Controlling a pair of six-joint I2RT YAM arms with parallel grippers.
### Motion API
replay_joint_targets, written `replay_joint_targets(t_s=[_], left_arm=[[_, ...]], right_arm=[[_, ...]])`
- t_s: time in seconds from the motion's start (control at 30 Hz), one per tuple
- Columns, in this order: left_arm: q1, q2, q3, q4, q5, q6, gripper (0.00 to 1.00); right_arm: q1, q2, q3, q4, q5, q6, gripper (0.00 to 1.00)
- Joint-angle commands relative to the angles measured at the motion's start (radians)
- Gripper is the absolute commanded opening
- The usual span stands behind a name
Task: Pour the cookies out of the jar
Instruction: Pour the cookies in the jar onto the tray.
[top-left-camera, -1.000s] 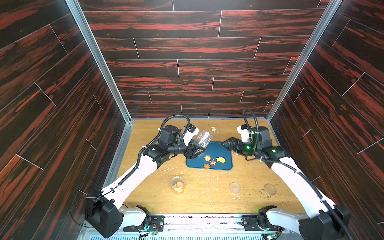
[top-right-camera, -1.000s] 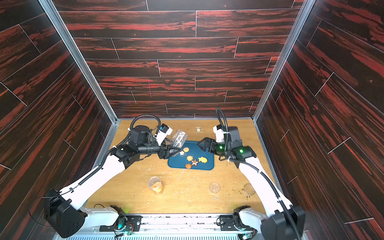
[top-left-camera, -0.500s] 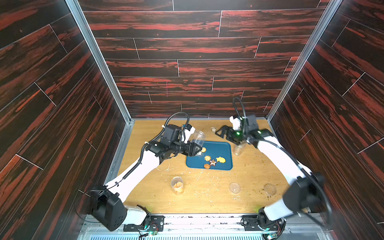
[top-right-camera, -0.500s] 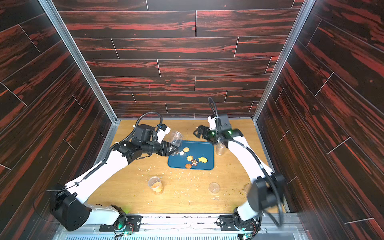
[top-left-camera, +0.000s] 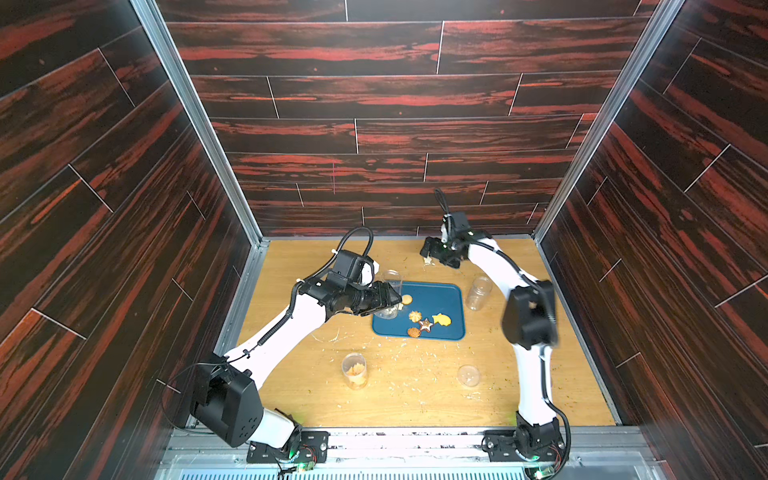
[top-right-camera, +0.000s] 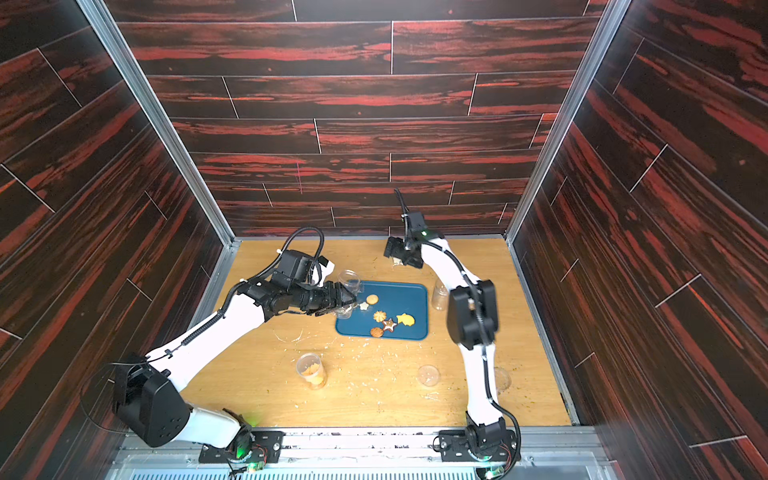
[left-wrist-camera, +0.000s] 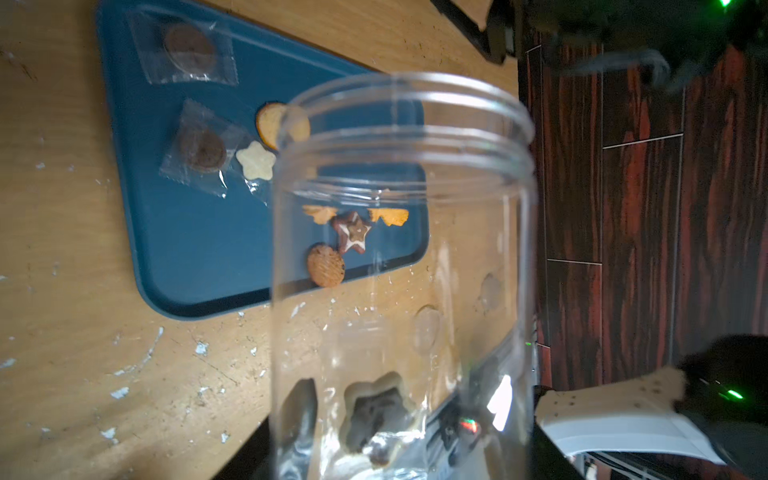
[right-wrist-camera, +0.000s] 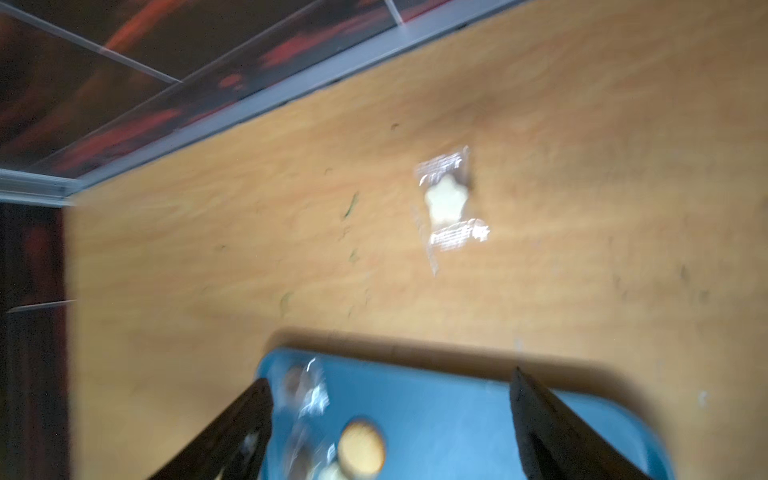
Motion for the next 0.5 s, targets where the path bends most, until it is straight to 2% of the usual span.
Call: replay_joint_targets(t_s=[0.0, 0.07, 0.17, 0.27, 0.47], left_arm=[[0.006, 0.012, -0.01, -0.028, 0.034, -0.033, 0.46], [0.008, 0.02, -0.01, -0.028, 0.051, -0.036, 0.46], [0.008, 0.049, 0.005, -0.02, 0.114, -0.063, 0.46], [0.009, 0.074, 0.019, -0.014, 0.169, -0.1, 0.47], [0.012, 0.091, -0.029, 0.028, 0.212, -0.186, 0.47]], right_arm=[[0.008, 0.166, 0.233, -0.204, 0.084, -0.048, 0.93], [0.006, 0.264, 0.381, -0.276, 0.096, -0.064, 0.93], [0.004, 0.35, 0.483, -0.313, 0.101, -0.061, 0.93], [0.004, 0.36, 0.452, -0.287, 0.111, -0.062, 0.93], [0.004, 0.373, 0.412, -0.234, 0.124, -0.087, 0.91]])
